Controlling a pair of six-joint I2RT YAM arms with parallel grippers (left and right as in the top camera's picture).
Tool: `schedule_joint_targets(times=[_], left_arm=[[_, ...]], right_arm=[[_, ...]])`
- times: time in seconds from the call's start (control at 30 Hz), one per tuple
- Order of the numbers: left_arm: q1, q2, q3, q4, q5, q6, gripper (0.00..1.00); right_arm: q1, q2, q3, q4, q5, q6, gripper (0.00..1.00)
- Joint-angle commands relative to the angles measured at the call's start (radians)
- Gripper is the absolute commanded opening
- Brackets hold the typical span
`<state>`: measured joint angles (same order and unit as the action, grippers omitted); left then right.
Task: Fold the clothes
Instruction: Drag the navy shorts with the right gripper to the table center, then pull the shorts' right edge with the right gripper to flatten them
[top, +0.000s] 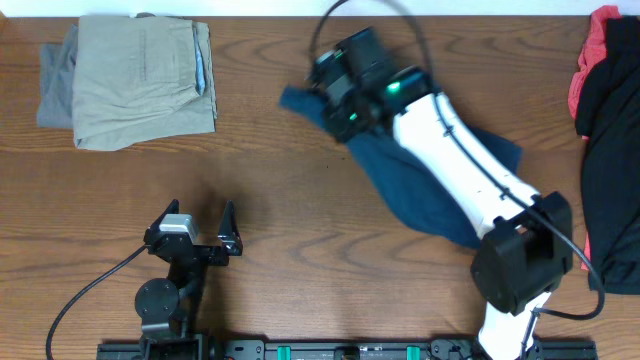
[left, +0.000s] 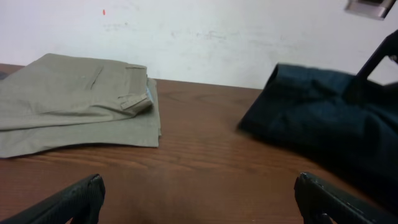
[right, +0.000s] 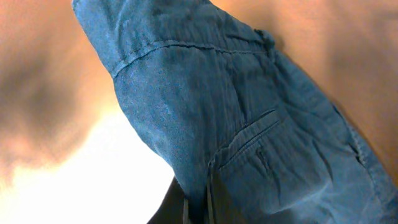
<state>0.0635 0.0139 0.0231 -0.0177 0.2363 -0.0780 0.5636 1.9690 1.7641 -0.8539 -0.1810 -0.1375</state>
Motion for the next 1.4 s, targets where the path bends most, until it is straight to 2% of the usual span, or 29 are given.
schedule_joint_targets(times=[0.0,0.07,0.1,0.13,0.17,0.2,0.43,0.53,0.73,0.93,1.13,1.37], left_arm=[[-0.004,-0.003,-0.019,-0.03,0.013,0.003,0.98],[-0.004,-0.003,-0.019,-0.03,0.013,0.003,0.98],[-0.004,-0.003,-0.019,-0.03,0.013,0.003,0.98],[-0.004,-0.003,-0.019,-0.03,0.013,0.003,0.98],[-0.004,-0.003,-0.019,-0.03,0.013,0.003,0.98],[-0.004,-0.003,-0.019,-0.03,0.013,0.003,0.98],[-0.004,-0.003,-0.019,-0.03,0.013,0.003,0.98],[-0.004,-0.003,-0.019,-0.03,0.013,0.003,0.98],[-0.004,-0.003,-0.019,-0.03,0.013,0.003,0.98],[-0.004,-0.003,-0.019,-0.03,0.013,0.003,0.98],[-0.004,-0.003,-0.019,-0.03,0.013,0.003,0.98],[-0.004,-0.003,-0.019,-0.03,0.013,0.003,0.98]], right_arm=[[0.043,-0.006,0.005,-0.031,-0.037,-0.062,0.01],[0.063,-0.006,0.005,-0.058,-0.076,-0.062,0.01],[0.07,-0.006,0.005,-0.07,-0.082,-0.062,0.06],[0.076,-0.006,0.005,-0.082,-0.081,-0.056,0.18],[0.079,-0.006,0.005,-0.092,-0.08,-0.054,0.55],[0.079,-0.008,0.005,-0.103,-0.078,-0.046,0.98],[0.021,-0.088,0.009,-0.188,-0.069,0.113,0.99],[-0.054,-0.169,0.009,-0.247,0.04,0.238,0.99],[-0.304,-0.31,0.008,-0.446,0.306,0.431,0.99],[-0.57,-0.308,-0.033,-0.576,0.228,0.437,0.99],[-0.7,-0.308,-0.275,-0.471,0.201,0.437,0.99],[-0.734,-0.305,-0.517,-0.271,0.13,0.437,0.96]])
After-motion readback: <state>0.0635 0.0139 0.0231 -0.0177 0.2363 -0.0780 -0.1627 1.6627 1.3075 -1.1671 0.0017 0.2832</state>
